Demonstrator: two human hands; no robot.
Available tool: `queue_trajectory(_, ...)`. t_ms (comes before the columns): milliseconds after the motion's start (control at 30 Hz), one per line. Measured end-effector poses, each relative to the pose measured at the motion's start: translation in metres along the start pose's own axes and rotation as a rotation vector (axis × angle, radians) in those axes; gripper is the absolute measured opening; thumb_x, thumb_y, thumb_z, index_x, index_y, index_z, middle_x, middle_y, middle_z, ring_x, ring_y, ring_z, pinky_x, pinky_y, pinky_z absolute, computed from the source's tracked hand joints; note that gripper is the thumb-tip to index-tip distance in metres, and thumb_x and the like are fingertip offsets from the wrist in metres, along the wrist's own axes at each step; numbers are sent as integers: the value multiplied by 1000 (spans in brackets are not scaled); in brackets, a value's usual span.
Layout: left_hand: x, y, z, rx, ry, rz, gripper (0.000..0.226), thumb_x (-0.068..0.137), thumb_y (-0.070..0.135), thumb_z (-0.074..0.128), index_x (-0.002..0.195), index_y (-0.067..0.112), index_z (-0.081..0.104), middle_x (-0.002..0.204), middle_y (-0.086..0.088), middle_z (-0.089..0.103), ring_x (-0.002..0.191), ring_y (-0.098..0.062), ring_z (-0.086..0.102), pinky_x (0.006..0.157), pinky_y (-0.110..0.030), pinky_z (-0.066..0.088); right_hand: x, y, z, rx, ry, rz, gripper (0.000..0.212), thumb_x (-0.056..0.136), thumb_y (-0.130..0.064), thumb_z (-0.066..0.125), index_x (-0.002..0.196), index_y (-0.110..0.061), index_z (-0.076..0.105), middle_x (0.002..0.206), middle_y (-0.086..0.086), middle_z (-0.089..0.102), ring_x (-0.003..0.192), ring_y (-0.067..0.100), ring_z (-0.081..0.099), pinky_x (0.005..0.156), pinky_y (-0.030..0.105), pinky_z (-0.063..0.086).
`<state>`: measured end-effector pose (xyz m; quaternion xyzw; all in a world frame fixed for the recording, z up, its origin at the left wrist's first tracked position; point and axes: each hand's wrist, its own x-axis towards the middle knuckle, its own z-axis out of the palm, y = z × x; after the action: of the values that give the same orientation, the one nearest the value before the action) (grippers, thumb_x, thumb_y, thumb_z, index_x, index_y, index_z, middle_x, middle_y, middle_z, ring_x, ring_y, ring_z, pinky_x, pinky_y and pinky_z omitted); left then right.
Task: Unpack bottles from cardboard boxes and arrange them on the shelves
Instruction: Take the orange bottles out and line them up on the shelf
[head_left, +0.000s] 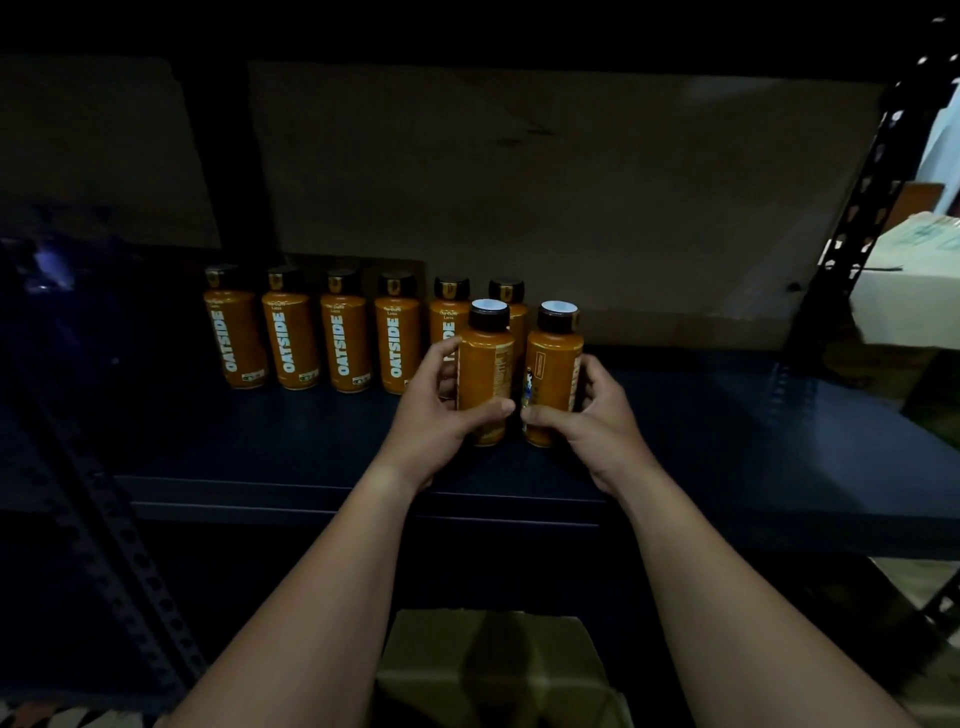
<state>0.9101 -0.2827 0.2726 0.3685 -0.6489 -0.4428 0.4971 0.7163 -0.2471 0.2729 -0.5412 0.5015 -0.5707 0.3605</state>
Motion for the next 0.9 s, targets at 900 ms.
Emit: queue_trajectory(900,0,-1,3,62,2,-2,99,73,34,90,151,37,29,148,7,43,133,-13,47,97,-27,48,3,3,1,-82,-2,-11,82,67,-10,92,133,-29,50,126,-5,63,118,15,60,102,48,52)
